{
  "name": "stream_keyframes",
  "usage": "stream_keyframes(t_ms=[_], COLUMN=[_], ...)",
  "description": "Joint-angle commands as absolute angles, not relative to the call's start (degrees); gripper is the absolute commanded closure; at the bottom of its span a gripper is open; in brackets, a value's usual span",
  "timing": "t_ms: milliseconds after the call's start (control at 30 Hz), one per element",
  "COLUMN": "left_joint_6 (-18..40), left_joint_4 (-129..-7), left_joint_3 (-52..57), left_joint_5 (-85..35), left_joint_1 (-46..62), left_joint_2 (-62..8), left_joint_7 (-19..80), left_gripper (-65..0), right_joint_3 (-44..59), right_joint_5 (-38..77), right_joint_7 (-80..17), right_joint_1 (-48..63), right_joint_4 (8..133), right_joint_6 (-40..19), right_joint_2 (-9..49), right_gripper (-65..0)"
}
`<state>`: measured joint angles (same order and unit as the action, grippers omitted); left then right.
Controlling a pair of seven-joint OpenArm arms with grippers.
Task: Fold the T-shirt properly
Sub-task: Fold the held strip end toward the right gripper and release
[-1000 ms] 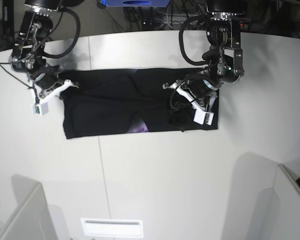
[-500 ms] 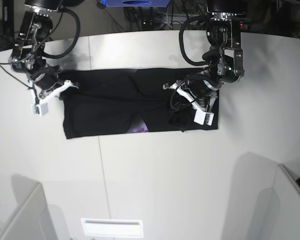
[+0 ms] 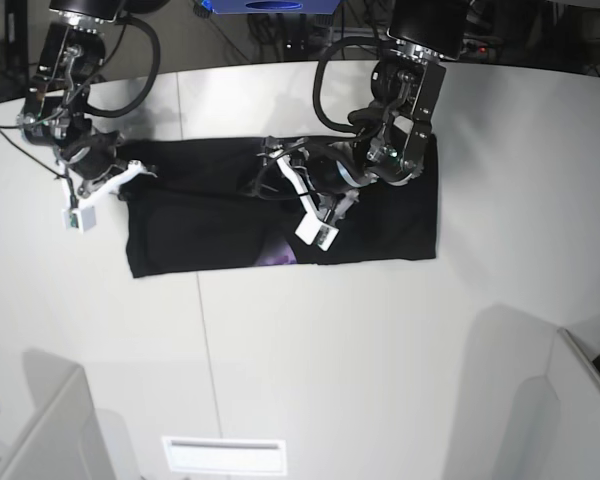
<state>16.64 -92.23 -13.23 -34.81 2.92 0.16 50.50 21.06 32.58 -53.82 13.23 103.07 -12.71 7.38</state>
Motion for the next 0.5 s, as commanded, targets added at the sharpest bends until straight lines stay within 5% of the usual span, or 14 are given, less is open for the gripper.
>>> stream_keyframes(t_ms=[0, 167, 333, 400, 467], left_joint_6=[17.10, 17.10, 17.10, 17.10, 17.36], left_joint_4=[-95.25, -107.30, -112.04, -111.25, -110.81], left_joint_3=[-12.70, -4.35, 9.27, 13.85, 19.12], left_joint_5=[-35.82, -35.82, -35.74, -35.38, -35.38], left_joint_1=[2.42, 7.08, 13.23, 14.90, 17.27], left_joint_2=[0.40, -0.04, -3.21, -5.85, -8.22], left_joint_7=[49.27, 49.45, 49.45, 49.45, 49.27], left_gripper=[-48.5, -42.9, 0.0, 0.0, 0.0], right_joint_3=[21.41, 21.49, 21.14, 21.32, 21.41], right_joint_5=[33.19, 33.19, 33.19, 33.19, 33.19], right_joint_7=[-52.70, -52.70, -53.05, -54.64, -57.80], right_joint_1=[12.79, 12.35, 10.68, 8.92, 6.55], right_joint_4=[104.13, 104.13, 104.13, 103.78, 102.90], right_joint_6=[-13.05, -13.05, -13.05, -13.05, -13.05], right_joint_2=[8.13, 8.22, 8.22, 8.22, 8.22], right_gripper=[0.0, 0.0, 0.0, 0.0, -22.1])
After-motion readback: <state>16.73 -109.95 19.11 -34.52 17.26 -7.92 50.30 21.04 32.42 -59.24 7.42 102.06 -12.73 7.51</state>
